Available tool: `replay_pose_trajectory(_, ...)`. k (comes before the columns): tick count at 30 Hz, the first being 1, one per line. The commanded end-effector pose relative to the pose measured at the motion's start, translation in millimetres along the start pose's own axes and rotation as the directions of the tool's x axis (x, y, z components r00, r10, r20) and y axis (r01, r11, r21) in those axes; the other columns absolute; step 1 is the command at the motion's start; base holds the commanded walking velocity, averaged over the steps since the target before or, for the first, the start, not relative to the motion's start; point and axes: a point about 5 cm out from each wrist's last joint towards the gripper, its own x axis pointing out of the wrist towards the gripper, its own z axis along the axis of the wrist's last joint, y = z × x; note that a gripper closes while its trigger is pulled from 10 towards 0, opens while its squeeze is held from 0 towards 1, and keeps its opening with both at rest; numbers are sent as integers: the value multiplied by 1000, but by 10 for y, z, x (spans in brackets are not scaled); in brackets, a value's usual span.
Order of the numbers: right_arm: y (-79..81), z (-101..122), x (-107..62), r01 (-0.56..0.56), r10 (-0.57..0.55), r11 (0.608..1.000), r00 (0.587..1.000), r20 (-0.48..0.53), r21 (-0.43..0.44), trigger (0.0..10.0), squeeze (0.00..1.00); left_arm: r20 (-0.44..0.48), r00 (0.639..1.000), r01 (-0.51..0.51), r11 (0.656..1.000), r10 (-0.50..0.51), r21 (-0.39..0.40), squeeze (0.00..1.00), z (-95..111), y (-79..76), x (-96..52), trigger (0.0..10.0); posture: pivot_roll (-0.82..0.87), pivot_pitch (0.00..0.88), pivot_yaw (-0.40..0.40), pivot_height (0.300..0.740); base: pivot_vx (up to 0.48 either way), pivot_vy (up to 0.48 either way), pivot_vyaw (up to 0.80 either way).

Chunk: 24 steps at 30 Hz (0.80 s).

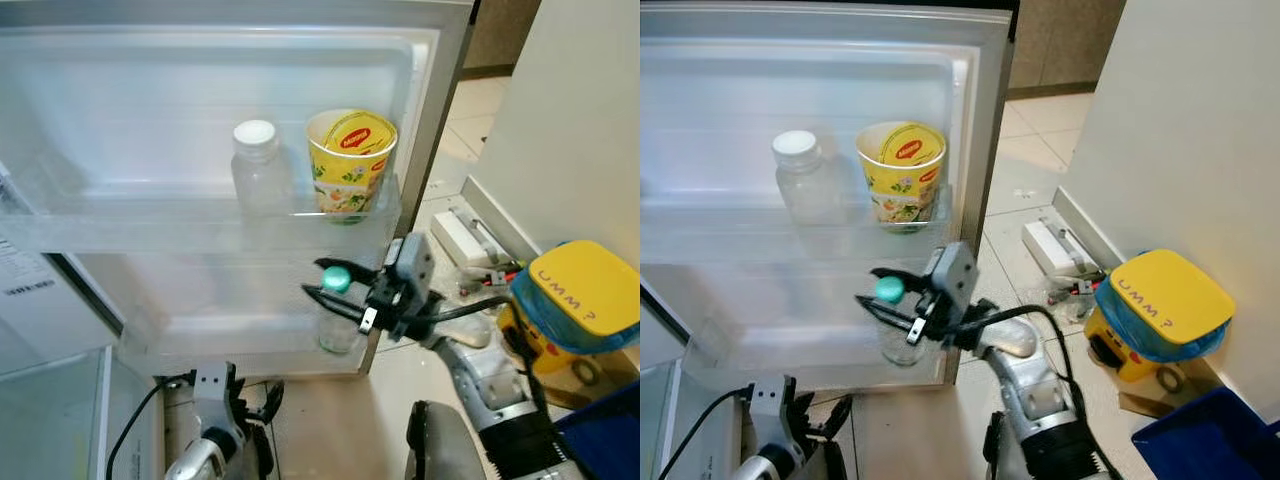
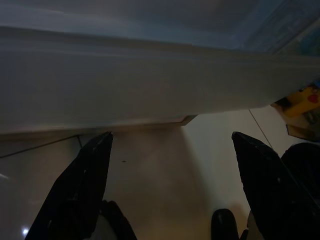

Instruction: Restocking fridge

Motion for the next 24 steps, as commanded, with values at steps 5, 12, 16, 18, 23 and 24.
replay_pose_trajectory(5,-121,54,49,89,-88,988,996,17,-123,10000,0,-11,1000,11,1000,-11,-5,0,-62,-23,-38,10000,-25,135,-19,455,0,0,0)
replay_pose_trajectory(12,-150,24,80,118,-116,981,993,21,-157,10000,0,-11,1000,17,1000,-17,0,0,-69,-18,-54,10000,-16,152,-13,455,0,0,0)
replay_pose_trajectory(16,-144,-72,87,150,-149,978,989,15,-145,10000,0,-9,1000,20,1000,-20,0,0,-85,-21,-73,10000,-6,163,-10,455,0,0,0)
replay_pose_trajectory(18,-139,-117,82,160,-161,977,987,5,-141,10000,0,-8,1000,21,1000,-21,1,0,-89,-21,-79,10000,-2,168,-8,455,0,0,0)
replay_pose_trajectory(23,-135,-289,46,213,-217,971,976,-31,-112,10000,0,-2,1000,22,1000,-22,4,0,-96,-11,-103,10000,6,176,-3,455,0,0,0)
replay_pose_trajectory(24,-141,-315,35,224,-229,968,973,-39,-112,10000,0,-2,1000,22,1000,-22,5,0,-96,-6,-108,10000,8,177,-1,455,0,0,0)
